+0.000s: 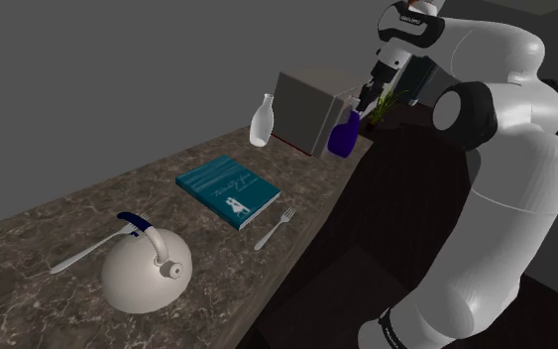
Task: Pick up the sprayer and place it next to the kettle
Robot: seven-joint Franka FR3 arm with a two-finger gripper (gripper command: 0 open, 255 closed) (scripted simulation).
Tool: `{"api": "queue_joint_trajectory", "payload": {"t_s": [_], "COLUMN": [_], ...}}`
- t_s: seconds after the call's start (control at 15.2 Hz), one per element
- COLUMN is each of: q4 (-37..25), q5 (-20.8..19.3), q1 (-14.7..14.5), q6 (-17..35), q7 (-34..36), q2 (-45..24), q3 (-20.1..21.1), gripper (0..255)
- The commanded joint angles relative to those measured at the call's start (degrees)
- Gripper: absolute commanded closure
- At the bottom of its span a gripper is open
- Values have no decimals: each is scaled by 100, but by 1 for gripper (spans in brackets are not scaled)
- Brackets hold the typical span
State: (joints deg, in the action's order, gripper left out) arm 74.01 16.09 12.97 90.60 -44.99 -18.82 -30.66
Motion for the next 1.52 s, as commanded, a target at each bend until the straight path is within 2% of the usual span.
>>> {"api": "queue_joint_trajectory", "payload": {"t_s": [0.0, 0.59, 1.06, 1.19, 1.45], "q4": [-247, -1583, -3235, -2030, -620], "q5": [31, 259, 634, 250, -345], "q1": [47, 379, 932, 282, -565], "q6": [-190, -1130, -2100, -1641, -1153], "q7": [16, 84, 211, 320, 797], "q2": [-63, -478, -1141, -371, 715], "q3": [0, 17, 119, 9, 48], "gripper": [255, 255, 255, 255, 255]}}
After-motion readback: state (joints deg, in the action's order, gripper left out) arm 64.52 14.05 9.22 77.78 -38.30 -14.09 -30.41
